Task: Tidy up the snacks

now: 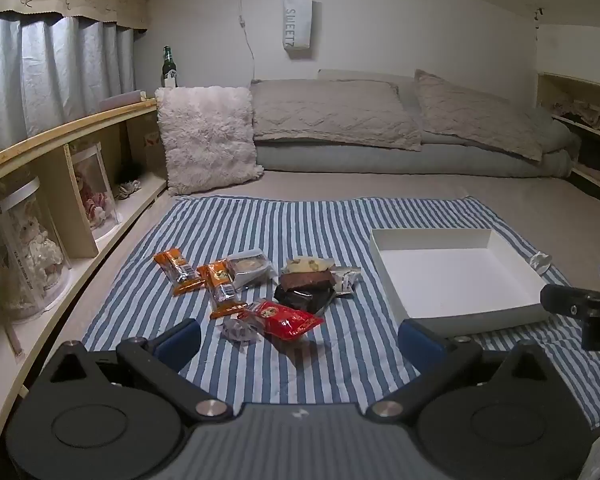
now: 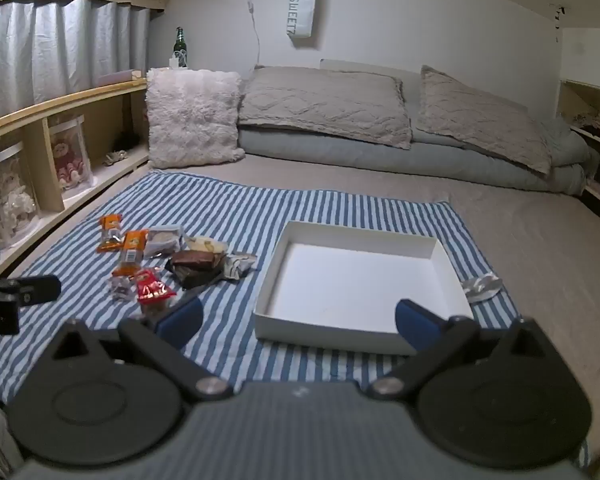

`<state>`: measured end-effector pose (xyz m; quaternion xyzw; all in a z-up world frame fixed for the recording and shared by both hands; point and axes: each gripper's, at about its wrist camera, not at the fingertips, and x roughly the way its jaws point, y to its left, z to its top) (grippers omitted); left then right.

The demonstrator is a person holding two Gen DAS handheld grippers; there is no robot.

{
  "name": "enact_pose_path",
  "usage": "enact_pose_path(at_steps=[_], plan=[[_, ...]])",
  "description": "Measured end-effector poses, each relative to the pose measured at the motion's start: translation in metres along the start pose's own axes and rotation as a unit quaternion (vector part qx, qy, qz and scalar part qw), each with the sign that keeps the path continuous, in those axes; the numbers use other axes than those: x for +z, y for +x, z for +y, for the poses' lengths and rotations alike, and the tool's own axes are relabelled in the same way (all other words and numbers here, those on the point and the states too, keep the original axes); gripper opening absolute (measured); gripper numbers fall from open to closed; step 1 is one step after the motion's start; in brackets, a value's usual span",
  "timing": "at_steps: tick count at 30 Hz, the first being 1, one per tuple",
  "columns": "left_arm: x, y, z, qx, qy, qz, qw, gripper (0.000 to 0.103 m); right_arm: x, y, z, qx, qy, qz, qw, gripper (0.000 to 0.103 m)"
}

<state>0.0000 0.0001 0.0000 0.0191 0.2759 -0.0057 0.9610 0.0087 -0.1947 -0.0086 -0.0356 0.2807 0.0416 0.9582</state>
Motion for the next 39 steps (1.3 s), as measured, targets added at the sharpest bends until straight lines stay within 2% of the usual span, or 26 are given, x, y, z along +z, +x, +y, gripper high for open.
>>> enact_pose_path(at_steps=[39], plan=[[-0.0066, 0.0045, -0.0006, 0.000, 0.000, 0.004, 1.0000, 0.103, -0.0024, 0.0024, 0.0016, 0.001, 0.005, 0.006, 1.000, 0.103]])
